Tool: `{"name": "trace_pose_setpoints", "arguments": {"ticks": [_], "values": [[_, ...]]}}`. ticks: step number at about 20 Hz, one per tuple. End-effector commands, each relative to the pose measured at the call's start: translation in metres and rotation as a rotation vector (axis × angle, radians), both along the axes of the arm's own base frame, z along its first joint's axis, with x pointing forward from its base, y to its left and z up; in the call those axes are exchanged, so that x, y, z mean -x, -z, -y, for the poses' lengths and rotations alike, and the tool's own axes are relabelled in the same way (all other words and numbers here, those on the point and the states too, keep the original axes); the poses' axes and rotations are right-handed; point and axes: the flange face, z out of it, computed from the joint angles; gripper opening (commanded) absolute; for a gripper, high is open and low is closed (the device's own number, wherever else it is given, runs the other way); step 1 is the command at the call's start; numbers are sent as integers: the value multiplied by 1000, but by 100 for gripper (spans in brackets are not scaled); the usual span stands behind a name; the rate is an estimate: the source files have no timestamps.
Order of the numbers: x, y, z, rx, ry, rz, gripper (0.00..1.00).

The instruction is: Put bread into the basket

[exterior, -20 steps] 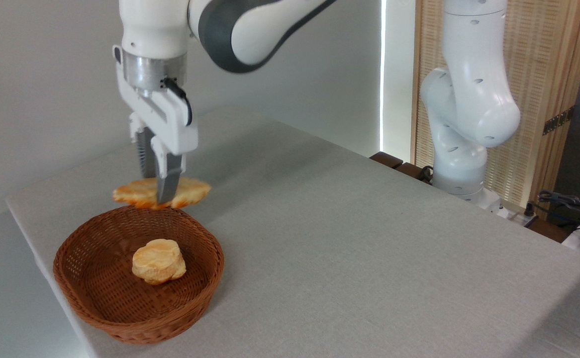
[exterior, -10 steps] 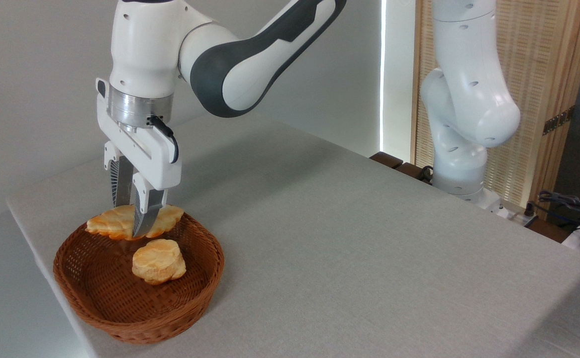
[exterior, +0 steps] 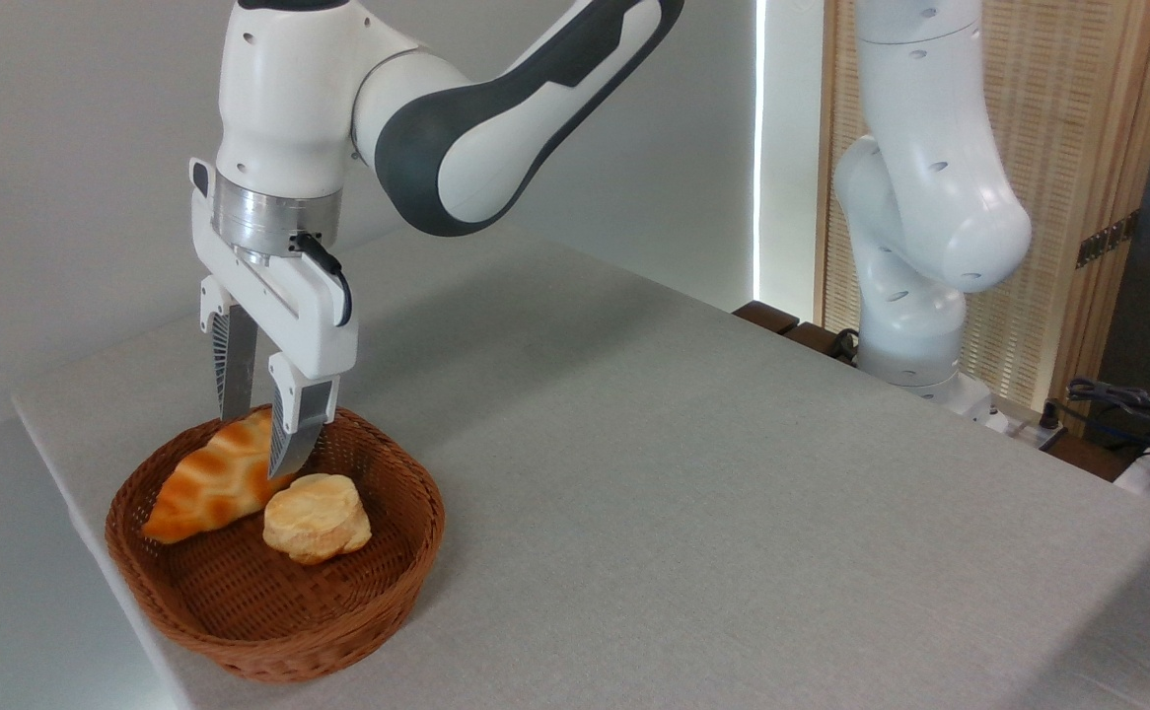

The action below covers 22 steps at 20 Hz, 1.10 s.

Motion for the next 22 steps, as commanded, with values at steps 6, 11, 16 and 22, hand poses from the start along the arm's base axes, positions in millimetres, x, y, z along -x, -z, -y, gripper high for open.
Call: {"name": "trace_pose_setpoints", "arguments": {"ticks": [6,11,16,22], "values": [[8,-12,-12,-75,26,-59,100],[26,-30,-36,-170,43,-147,100],[39,-34,-58,-189,23,-241,100],[35,-45,-81,-171,-70,-237,100]]}}
